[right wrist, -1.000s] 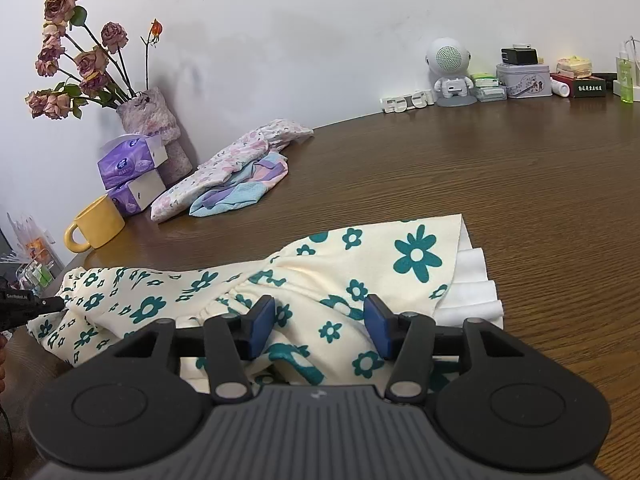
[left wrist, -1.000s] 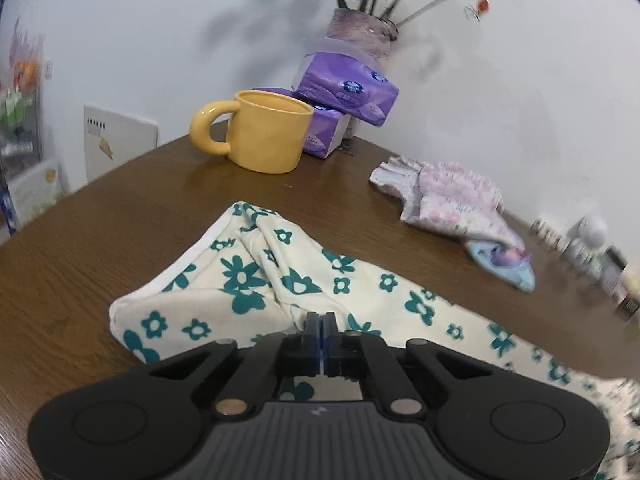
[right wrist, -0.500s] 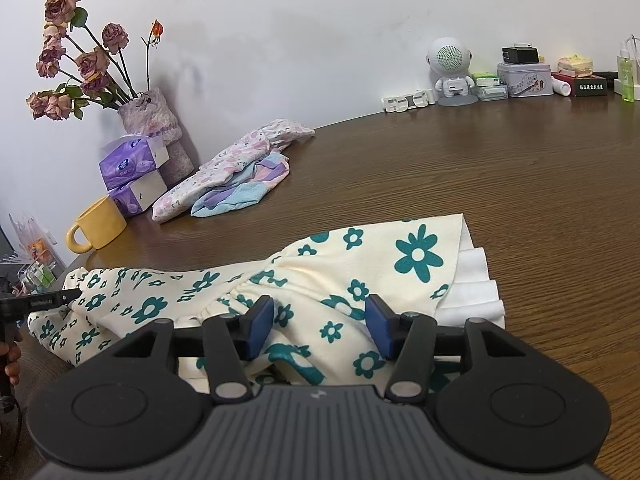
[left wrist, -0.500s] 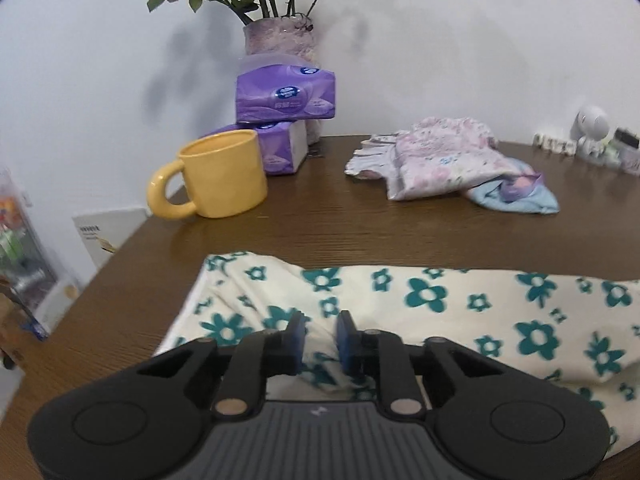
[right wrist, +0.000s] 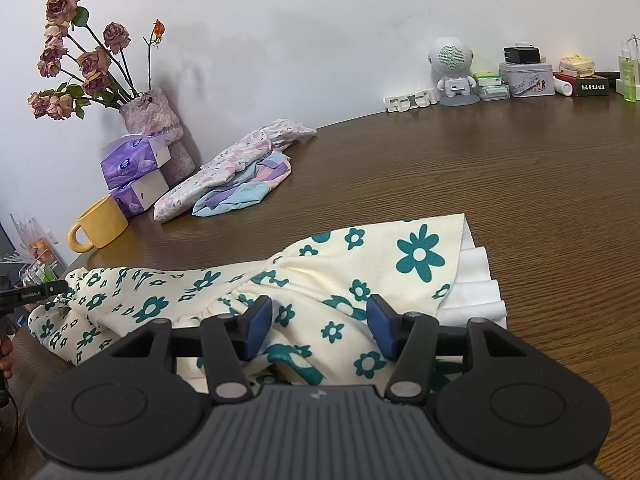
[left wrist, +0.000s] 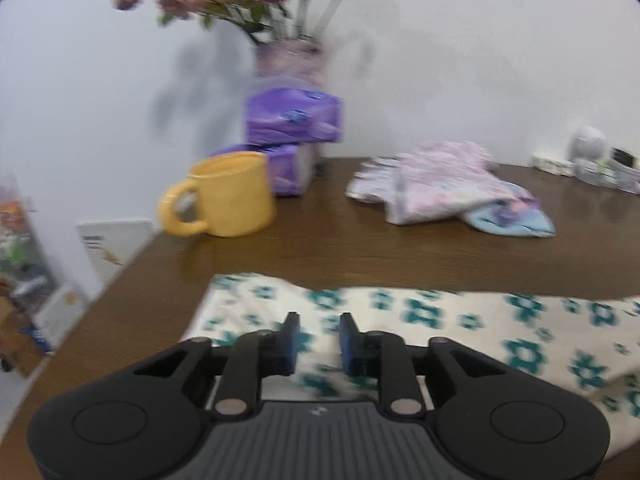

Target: Fold clothes

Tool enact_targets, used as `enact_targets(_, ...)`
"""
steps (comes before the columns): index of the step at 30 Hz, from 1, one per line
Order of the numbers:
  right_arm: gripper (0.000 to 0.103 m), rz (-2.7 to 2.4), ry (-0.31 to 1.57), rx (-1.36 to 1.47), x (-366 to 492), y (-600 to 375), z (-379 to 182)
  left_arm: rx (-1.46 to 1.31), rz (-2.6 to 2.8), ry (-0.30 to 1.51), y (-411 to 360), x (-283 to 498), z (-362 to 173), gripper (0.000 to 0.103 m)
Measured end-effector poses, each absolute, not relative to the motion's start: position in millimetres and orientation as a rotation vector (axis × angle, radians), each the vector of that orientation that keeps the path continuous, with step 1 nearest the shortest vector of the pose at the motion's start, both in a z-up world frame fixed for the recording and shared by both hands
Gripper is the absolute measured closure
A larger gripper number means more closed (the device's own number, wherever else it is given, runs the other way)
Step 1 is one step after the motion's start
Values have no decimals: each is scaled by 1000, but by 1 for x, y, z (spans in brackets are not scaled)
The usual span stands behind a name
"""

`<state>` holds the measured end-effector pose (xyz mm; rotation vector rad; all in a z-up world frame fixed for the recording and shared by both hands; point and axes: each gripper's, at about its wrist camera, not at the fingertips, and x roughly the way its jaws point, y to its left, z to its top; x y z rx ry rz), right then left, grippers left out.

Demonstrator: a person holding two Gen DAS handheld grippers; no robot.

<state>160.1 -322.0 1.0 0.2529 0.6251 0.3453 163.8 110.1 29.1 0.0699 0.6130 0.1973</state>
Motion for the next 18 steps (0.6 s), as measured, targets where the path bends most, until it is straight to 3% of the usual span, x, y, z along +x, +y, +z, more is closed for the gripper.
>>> enact_targets(4, 49, 346, 625, 253, 160, -322, 1, 90, 162, 642, 104, 169, 21, 80)
enact_targets(7, 49, 347, 625, 254, 160, -322, 1, 82, 202, 647, 111, 169, 21, 92)
enact_targets(15, 49, 349, 625, 255, 160, -323, 1, 42, 217, 628, 122, 166, 21, 91)
enact_targets(18, 49, 350, 625, 257, 160, -323, 1, 36, 268, 596, 125, 160, 27, 98)
